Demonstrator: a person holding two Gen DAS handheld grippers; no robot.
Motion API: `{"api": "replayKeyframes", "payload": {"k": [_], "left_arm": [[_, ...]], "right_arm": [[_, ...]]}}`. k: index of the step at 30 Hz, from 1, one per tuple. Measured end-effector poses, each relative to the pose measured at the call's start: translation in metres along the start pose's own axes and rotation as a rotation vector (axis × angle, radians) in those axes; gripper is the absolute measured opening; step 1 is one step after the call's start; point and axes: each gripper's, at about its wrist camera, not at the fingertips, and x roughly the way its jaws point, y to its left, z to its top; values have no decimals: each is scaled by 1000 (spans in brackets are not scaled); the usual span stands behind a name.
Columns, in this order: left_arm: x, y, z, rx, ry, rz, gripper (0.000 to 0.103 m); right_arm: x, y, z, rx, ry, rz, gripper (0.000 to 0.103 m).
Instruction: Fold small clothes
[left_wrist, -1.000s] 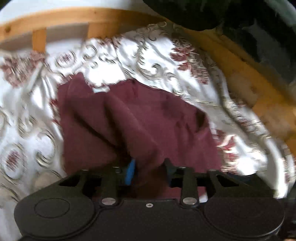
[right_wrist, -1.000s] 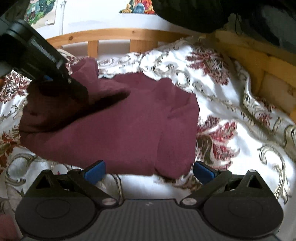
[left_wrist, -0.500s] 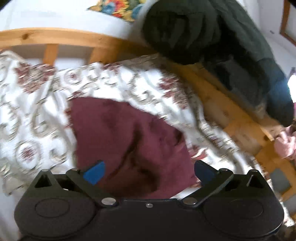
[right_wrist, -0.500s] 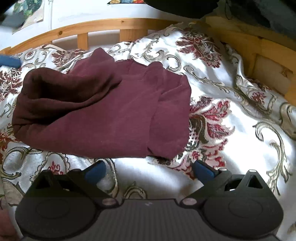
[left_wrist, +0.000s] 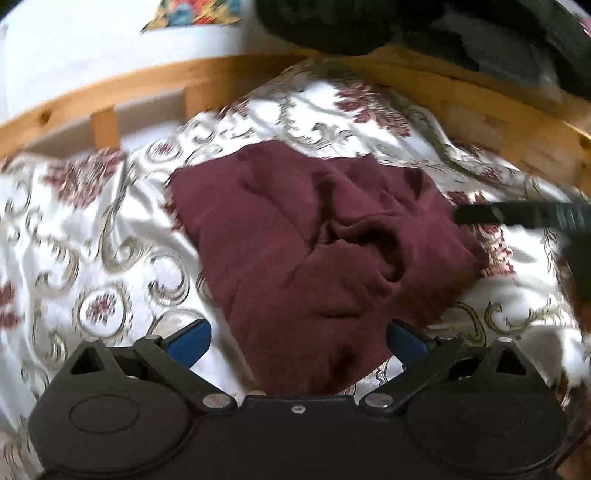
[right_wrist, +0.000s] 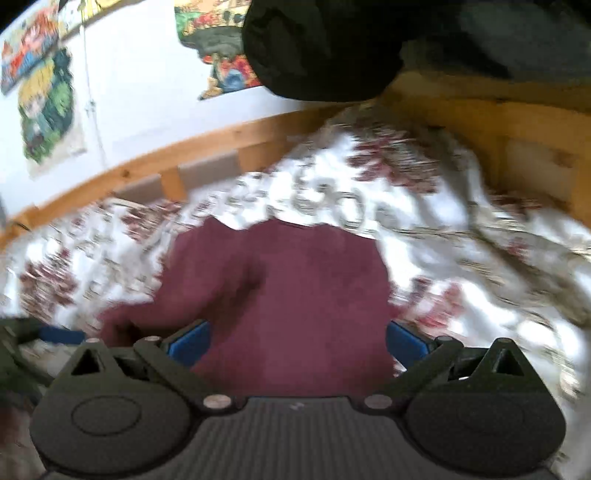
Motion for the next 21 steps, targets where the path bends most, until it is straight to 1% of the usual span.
{"api": "replayKeyframes", "payload": {"k": [2,3,6,7,8,9,10,11,12,14,15,16,18,19,20,21], "left_arm": [[1,-4,-2,28,-22,0,94],[1,-6,-2,36,-28,-1,91],[0,-5,-2,52,-55,-19,81],[1,-5,-2,52,-59,-30,74],[2,-4,-2,47,-61,-45,70],[2,-3,-3,41,-61,-58,60],[2,-3,-4,37,-63,-58,52],[2,-2,-5,40,-69,-56,50],[2,-1,-5,42,-74,-59,47],[1,1,-6,39,-84,-71,43],[1,1,-7,40,-89,-76,41],[1,1,-7,44,-93,-79,39],[0,2,-8,48,-101,-86,37],[0,2,-9,47,-105,-89,35],[0,2,-9,46,-109,-93,35],[0,2,-9,46,-114,-97,33]], "right_arm": [[15,2,13,38,40,91,103],[27,3,22,63,75,139,103],[59,7,37,130,157,226,103],[69,9,40,149,176,238,103],[78,9,43,165,195,237,103],[89,11,46,174,215,221,103],[98,11,48,176,227,207,103],[107,10,50,182,234,202,103],[113,9,50,195,238,206,103],[122,4,49,252,238,215,102],[127,-1,48,288,238,227,99],[131,-2,48,310,239,232,95],[141,-2,48,318,256,196,73],[144,-1,47,310,261,169,67],[148,-1,46,303,262,147,50],[150,-1,45,301,259,132,37]]}}
